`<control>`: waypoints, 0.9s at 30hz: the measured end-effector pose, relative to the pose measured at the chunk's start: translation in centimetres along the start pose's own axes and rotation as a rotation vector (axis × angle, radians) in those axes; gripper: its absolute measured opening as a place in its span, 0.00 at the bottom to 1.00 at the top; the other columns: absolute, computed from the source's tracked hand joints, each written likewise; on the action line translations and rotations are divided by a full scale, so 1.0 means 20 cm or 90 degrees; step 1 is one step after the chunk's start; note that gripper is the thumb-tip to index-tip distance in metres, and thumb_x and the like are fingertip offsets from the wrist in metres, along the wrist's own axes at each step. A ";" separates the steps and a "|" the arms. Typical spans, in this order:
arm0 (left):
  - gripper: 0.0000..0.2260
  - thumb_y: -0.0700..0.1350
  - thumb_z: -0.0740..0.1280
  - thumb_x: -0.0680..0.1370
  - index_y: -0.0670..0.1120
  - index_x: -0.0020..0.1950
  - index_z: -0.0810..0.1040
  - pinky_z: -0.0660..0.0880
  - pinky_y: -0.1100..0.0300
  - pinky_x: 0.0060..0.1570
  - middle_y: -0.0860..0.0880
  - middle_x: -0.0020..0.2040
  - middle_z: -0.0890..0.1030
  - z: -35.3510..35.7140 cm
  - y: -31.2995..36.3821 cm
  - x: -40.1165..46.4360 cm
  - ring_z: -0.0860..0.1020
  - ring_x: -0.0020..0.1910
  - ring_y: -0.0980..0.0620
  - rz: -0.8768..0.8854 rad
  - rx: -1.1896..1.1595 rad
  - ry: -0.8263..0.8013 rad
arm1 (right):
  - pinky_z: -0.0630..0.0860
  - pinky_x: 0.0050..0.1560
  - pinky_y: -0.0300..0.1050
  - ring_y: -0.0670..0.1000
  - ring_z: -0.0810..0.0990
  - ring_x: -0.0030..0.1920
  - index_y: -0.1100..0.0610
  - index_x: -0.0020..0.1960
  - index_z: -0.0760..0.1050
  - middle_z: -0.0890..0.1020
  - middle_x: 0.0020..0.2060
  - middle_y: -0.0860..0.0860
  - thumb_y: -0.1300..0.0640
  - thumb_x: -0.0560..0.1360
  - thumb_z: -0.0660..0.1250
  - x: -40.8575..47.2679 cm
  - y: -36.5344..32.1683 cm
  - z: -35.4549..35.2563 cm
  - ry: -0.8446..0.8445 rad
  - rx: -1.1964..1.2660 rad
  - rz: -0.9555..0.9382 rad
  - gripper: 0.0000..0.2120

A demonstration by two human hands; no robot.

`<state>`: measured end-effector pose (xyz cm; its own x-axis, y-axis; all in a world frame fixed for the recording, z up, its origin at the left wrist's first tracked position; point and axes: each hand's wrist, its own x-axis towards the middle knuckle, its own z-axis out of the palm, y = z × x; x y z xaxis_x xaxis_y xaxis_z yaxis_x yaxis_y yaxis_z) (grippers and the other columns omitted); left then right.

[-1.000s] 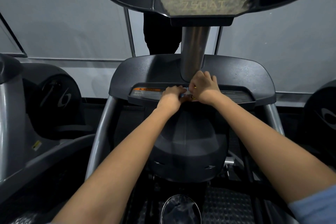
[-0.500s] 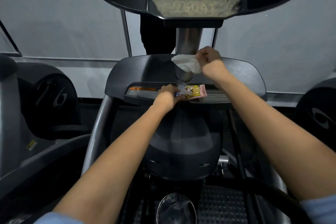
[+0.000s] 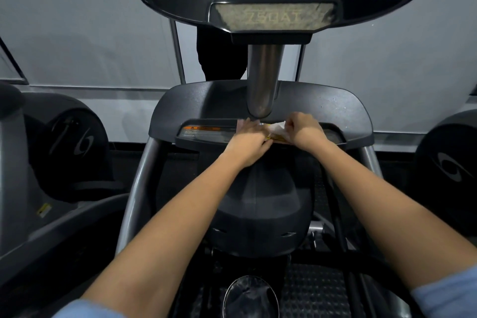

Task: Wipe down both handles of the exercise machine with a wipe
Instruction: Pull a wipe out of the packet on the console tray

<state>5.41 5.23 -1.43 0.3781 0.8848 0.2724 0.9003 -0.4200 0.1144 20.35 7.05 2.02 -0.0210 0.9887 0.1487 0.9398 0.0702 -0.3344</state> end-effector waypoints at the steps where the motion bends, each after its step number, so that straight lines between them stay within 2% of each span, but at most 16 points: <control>1: 0.17 0.49 0.56 0.81 0.42 0.66 0.71 0.56 0.50 0.70 0.40 0.64 0.73 0.00 -0.01 -0.01 0.67 0.66 0.42 -0.003 0.008 -0.012 | 0.73 0.49 0.47 0.62 0.77 0.54 0.60 0.53 0.76 0.79 0.54 0.61 0.63 0.76 0.60 0.00 0.00 0.01 -0.004 -0.008 0.000 0.10; 3: 0.17 0.49 0.55 0.81 0.41 0.64 0.72 0.63 0.50 0.66 0.40 0.62 0.74 0.01 -0.02 -0.03 0.67 0.64 0.41 -0.006 -0.014 -0.012 | 0.72 0.48 0.46 0.62 0.77 0.54 0.60 0.54 0.76 0.79 0.54 0.61 0.65 0.76 0.60 0.01 0.01 0.02 -0.004 -0.024 0.002 0.10; 5: 0.16 0.49 0.54 0.81 0.42 0.65 0.71 0.71 0.49 0.58 0.41 0.63 0.73 0.01 -0.03 -0.06 0.66 0.65 0.42 -0.020 -0.052 -0.009 | 0.71 0.46 0.46 0.62 0.77 0.53 0.60 0.54 0.76 0.79 0.54 0.61 0.65 0.76 0.59 0.01 0.00 0.02 -0.004 -0.050 0.001 0.11; 7: 0.15 0.49 0.55 0.81 0.42 0.63 0.72 0.75 0.48 0.53 0.42 0.61 0.74 0.01 -0.04 -0.08 0.69 0.64 0.43 -0.049 -0.077 0.007 | 0.71 0.46 0.46 0.62 0.77 0.53 0.61 0.55 0.76 0.79 0.53 0.61 0.66 0.76 0.59 0.01 -0.01 0.02 -0.004 -0.085 -0.002 0.11; 9: 0.14 0.48 0.55 0.81 0.42 0.61 0.74 0.74 0.47 0.55 0.42 0.60 0.76 0.00 -0.06 -0.10 0.71 0.62 0.43 -0.071 -0.092 0.029 | 0.71 0.45 0.46 0.62 0.78 0.52 0.61 0.56 0.76 0.79 0.53 0.61 0.66 0.76 0.59 0.00 -0.02 0.02 -0.008 -0.115 -0.005 0.12; 11: 0.15 0.48 0.55 0.82 0.43 0.62 0.74 0.71 0.48 0.60 0.42 0.61 0.76 -0.01 -0.07 -0.10 0.69 0.65 0.42 -0.076 -0.079 0.017 | 0.71 0.46 0.46 0.62 0.77 0.53 0.61 0.57 0.75 0.79 0.54 0.61 0.67 0.76 0.59 0.00 -0.02 0.02 -0.015 -0.117 -0.006 0.12; 14: 0.15 0.47 0.56 0.82 0.42 0.65 0.72 0.60 0.53 0.69 0.41 0.65 0.73 -0.05 -0.06 -0.10 0.65 0.69 0.42 -0.069 -0.116 0.021 | 0.72 0.48 0.47 0.61 0.77 0.54 0.60 0.57 0.75 0.78 0.55 0.60 0.65 0.76 0.59 -0.01 -0.03 -0.02 -0.015 -0.075 0.015 0.12; 16: 0.16 0.45 0.59 0.80 0.44 0.67 0.71 0.56 0.52 0.72 0.41 0.66 0.73 -0.09 -0.05 -0.10 0.66 0.70 0.43 -0.054 -0.198 0.062 | 0.71 0.46 0.46 0.59 0.77 0.50 0.58 0.54 0.74 0.78 0.51 0.57 0.64 0.76 0.59 -0.04 -0.02 -0.07 0.017 -0.013 0.007 0.09; 17: 0.16 0.44 0.60 0.79 0.45 0.67 0.71 0.60 0.51 0.71 0.41 0.64 0.75 -0.12 -0.04 -0.10 0.69 0.67 0.43 -0.053 -0.250 0.090 | 0.70 0.45 0.45 0.57 0.76 0.47 0.57 0.52 0.73 0.77 0.47 0.55 0.64 0.75 0.59 -0.05 -0.03 -0.10 0.041 0.042 -0.018 0.08; 19: 0.14 0.44 0.62 0.78 0.45 0.64 0.74 0.71 0.50 0.61 0.42 0.57 0.79 -0.18 -0.03 -0.12 0.77 0.57 0.44 -0.061 -0.349 0.139 | 0.70 0.44 0.44 0.55 0.75 0.45 0.55 0.47 0.72 0.76 0.43 0.53 0.67 0.74 0.58 -0.09 -0.05 -0.17 0.075 0.176 -0.083 0.09; 20: 0.15 0.46 0.62 0.78 0.45 0.63 0.74 0.73 0.50 0.59 0.43 0.57 0.80 -0.21 -0.03 -0.13 0.77 0.56 0.45 -0.073 -0.385 0.148 | 0.70 0.43 0.43 0.54 0.76 0.43 0.55 0.45 0.72 0.76 0.41 0.53 0.68 0.75 0.58 -0.11 -0.07 -0.21 0.083 0.239 -0.106 0.09; 23: 0.17 0.48 0.64 0.78 0.42 0.64 0.71 0.73 0.52 0.59 0.44 0.60 0.78 -0.31 0.03 -0.20 0.76 0.58 0.47 -0.113 -0.494 0.126 | 0.67 0.35 0.39 0.46 0.70 0.33 0.55 0.41 0.71 0.74 0.34 0.51 0.64 0.77 0.60 -0.24 -0.16 -0.33 0.055 0.382 -0.150 0.08; 25: 0.17 0.47 0.65 0.78 0.42 0.64 0.71 0.75 0.58 0.55 0.45 0.57 0.78 -0.37 0.08 -0.29 0.76 0.56 0.50 -0.114 -0.551 0.116 | 0.67 0.29 0.34 0.45 0.68 0.30 0.53 0.39 0.70 0.72 0.31 0.51 0.62 0.78 0.60 -0.36 -0.22 -0.40 0.009 0.443 -0.161 0.11; 27: 0.13 0.45 0.65 0.78 0.41 0.60 0.75 0.75 0.61 0.49 0.46 0.52 0.79 -0.46 0.13 -0.40 0.77 0.50 0.52 -0.097 -0.583 0.146 | 0.68 0.25 0.32 0.46 0.69 0.29 0.53 0.39 0.70 0.72 0.31 0.51 0.61 0.79 0.61 -0.49 -0.26 -0.46 -0.013 0.470 -0.161 0.11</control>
<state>2.80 -4.83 5.43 0.1318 0.9224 0.3631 0.3806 -0.3853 0.8406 18.83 -4.27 10.80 -0.2173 0.9325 0.2885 0.4352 0.3571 -0.8265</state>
